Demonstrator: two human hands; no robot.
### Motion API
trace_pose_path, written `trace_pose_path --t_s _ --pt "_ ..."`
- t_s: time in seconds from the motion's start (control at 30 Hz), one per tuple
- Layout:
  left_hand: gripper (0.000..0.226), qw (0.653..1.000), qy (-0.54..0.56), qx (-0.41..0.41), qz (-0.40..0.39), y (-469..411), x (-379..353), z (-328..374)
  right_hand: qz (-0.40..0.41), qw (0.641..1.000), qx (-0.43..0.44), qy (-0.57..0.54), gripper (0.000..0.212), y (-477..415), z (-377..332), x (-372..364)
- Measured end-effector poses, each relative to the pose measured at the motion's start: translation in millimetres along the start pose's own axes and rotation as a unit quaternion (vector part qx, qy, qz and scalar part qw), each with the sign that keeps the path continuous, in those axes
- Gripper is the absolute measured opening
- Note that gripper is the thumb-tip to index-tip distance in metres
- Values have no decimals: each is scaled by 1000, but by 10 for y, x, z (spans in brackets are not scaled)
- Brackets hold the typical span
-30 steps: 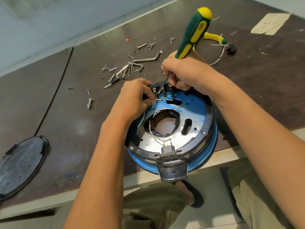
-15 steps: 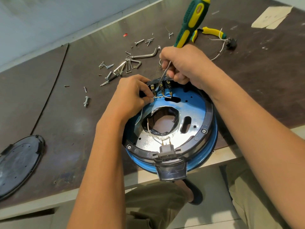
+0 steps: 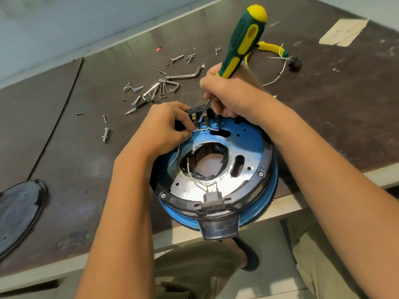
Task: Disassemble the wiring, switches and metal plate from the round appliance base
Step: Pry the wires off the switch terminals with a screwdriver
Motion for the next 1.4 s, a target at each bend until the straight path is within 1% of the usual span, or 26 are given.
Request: trace_pose_path --t_s 0.1,0.17,0.27,0.37,0.57,0.77,1.0,1.17,1.33,1.4 --pt "19 999 2 6 -44 -23 42 -11 16 999 25 16 31 31 -40 24" --pt "20 999 7 2 -54 -19 54 -7 8 1000 27 10 30 29 -42 26" --pt "19 999 13 0 -36 18 34 -16 2 1000 25 -9 32 3 -16 22" --pt "20 1000 11 -9 -20 41 17 -32 11 1000 19 -5 29 -47 21 21" --pt "20 1000 13 -15 -20 51 18 -34 11 999 -27 -34 23 -179 115 17" --pt "20 1000 24 -18 -11 49 19 -33 8 997 -69 -39 24 -211 192 18" --pt "19 1000 10 -28 -10 52 19 -18 -2 993 -106 -53 24 -216 203 18" --pt "19 999 8 -31 -10 55 19 -7 -10 993 -106 -56 23 -215 201 8" --pt "18 999 12 -35 -4 54 19 3 -18 997 -68 25 25 -207 158 -62" --pt "18 999 16 -29 -4 55 22 -7 -12 998 -60 14 26 -199 151 -51"
Point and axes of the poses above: each hand's wrist, its own y-axis away from the middle knuckle, its own x-axis out of the back of the hand, z = x × y, the point moved 6 cm from there along -y, towards the middle knuckle, and after that the axes turned 11 degrees about y, right-handed, at the moved point
